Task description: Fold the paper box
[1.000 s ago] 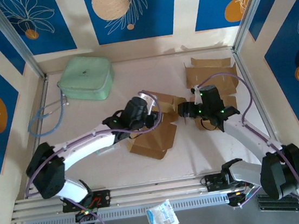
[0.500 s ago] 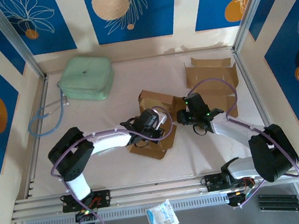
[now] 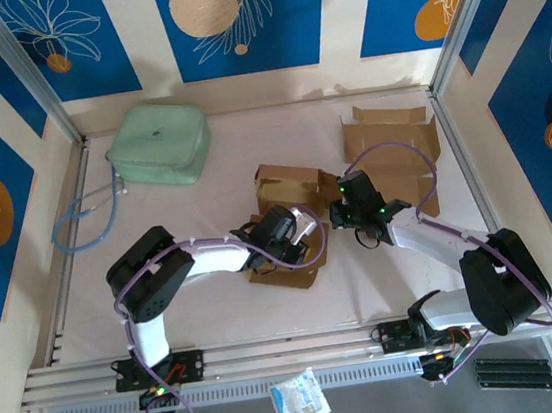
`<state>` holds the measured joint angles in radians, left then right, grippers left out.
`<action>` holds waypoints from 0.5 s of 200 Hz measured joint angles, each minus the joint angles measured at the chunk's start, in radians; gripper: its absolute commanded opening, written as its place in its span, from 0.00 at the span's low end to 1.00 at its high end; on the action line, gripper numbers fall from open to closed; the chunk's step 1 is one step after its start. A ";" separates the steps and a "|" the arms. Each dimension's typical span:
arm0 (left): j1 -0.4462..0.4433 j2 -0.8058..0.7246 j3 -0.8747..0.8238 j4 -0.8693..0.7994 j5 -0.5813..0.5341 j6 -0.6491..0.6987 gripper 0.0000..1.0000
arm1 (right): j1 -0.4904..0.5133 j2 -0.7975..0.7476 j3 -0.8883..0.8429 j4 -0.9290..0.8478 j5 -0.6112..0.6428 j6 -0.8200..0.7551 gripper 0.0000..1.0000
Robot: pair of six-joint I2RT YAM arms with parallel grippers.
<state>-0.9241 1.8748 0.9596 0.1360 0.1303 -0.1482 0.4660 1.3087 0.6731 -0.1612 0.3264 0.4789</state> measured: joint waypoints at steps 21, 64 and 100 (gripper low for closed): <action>0.000 0.025 0.000 0.062 0.016 0.008 0.00 | 0.003 0.000 0.010 -0.017 0.000 0.000 0.14; 0.000 0.045 0.000 0.119 0.027 0.013 0.00 | 0.008 0.004 0.070 -0.077 -0.001 0.070 0.14; 0.000 0.047 0.001 0.123 0.027 0.013 0.00 | 0.042 0.036 0.097 -0.096 0.001 0.144 0.14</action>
<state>-0.9241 1.9217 0.9604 0.2592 0.1570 -0.1356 0.5076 1.3449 0.7696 -0.2569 0.3275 0.6231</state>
